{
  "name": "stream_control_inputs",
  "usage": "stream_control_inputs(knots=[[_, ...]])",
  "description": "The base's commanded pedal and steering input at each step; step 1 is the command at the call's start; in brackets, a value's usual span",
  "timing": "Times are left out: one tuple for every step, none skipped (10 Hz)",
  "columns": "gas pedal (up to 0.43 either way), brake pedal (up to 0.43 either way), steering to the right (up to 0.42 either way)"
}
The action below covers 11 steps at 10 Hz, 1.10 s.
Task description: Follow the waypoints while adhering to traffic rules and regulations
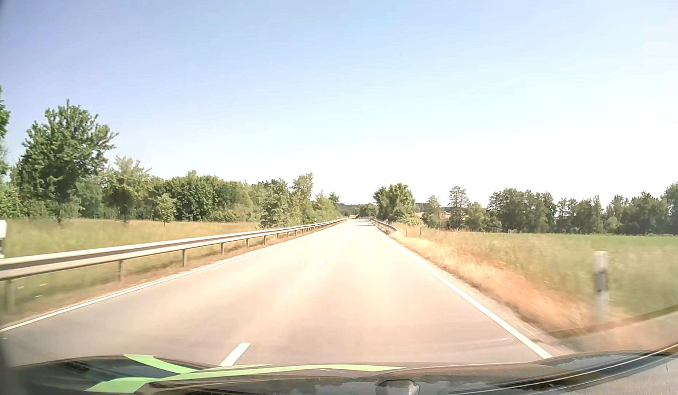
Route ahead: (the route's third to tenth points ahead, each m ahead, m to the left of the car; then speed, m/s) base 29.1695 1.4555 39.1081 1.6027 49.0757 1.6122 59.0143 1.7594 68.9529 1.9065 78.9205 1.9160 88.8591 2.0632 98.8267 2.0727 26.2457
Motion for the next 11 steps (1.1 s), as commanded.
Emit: stream_control_inputs(knots=[[0.209,0.000,0.000],[0.209,0.000,0.000],[0.220,0.000,0.000],[0.240,0.000,0.000],[0.248,0.000,0.000],[0.248,0.000,0.000],[0.248,0.000,0.000],[0.220,0.000,-0.001],[0.197,0.000,-0.001],[0.197,0.000,-0.001],[0.197,0.000,-0.001]])
